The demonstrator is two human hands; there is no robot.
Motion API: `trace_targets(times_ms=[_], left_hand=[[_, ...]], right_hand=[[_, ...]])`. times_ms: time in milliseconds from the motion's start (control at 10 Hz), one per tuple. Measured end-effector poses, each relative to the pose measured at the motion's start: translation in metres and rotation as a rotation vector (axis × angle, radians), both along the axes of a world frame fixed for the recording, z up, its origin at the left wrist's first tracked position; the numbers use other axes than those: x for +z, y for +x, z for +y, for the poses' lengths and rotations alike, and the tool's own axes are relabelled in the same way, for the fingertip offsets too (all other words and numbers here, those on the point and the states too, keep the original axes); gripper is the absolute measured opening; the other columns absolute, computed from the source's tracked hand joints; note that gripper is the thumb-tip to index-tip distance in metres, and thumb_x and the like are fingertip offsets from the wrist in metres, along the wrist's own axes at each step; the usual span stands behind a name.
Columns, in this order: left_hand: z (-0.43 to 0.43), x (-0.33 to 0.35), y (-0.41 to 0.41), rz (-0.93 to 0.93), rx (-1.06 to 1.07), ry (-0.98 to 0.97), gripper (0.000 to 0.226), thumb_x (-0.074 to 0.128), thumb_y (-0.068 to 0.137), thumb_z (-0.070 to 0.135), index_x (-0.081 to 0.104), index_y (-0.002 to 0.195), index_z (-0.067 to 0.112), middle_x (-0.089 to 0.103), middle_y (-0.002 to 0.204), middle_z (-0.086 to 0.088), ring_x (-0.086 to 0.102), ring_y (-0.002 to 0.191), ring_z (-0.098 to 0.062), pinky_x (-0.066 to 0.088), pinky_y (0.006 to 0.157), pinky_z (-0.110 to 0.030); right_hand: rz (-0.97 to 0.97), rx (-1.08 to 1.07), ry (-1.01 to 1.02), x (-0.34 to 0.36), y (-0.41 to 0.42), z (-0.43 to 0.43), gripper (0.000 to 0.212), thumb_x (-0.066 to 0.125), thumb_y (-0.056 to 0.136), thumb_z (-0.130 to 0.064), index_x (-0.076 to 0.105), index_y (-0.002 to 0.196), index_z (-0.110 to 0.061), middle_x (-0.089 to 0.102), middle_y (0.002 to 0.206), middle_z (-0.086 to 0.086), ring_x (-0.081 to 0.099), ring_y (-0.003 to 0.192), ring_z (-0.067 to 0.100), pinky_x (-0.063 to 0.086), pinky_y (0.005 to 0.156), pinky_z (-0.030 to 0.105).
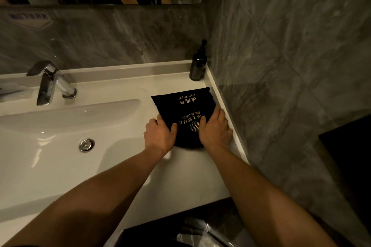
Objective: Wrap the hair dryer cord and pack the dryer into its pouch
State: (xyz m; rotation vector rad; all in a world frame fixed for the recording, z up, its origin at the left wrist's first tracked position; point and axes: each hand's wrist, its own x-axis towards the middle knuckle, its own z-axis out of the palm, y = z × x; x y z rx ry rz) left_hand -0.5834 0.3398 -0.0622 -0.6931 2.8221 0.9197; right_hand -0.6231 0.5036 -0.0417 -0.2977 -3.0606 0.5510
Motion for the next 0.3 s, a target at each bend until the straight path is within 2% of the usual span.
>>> trace_targets(times_ms=[100, 200, 300], left_hand=[[-0.005, -0.006, 0.031, 0.098, -0.136, -0.054, 0.068, 0.042, 0.092, 0.053, 0.033, 0.147, 0.014, 0.045, 0.143, -0.017, 0.041, 0.134, -0.034, 0.036, 0.109, -0.051], [-0.015, -0.007, 0.064, 0.105, -0.332, -0.111, 0.073, 0.037, 0.095, 0.053, 0.023, 0.155, 0.015, 0.026, 0.162, -0.015, 0.023, 0.149, -0.03, 0.027, 0.118, -0.048], [-0.03, -0.01, 0.105, 0.11, -0.54, -0.134, 0.074, 0.032, 0.097, 0.053, 0.018, 0.157, 0.014, 0.015, 0.167, -0.013, 0.012, 0.154, -0.029, 0.019, 0.122, -0.045]], right_hand=[[-0.027, -0.014, 0.015, -0.002, 0.029, 0.0, 0.072, 0.038, 0.097, -0.052, 0.021, 0.16, -0.019, 0.028, 0.166, 0.005, 0.034, 0.147, 0.03, 0.035, 0.109, 0.055], [-0.043, -0.009, -0.002, 0.005, 0.065, 0.004, 0.072, 0.034, 0.099, -0.054, 0.018, 0.161, -0.022, 0.022, 0.169, 0.002, 0.026, 0.152, 0.027, 0.032, 0.112, 0.054], [-0.042, -0.01, 0.024, 0.001, 0.112, 0.01, 0.072, 0.031, 0.099, -0.057, 0.017, 0.161, -0.024, 0.022, 0.169, 0.0, 0.021, 0.154, 0.024, 0.029, 0.115, 0.05]])
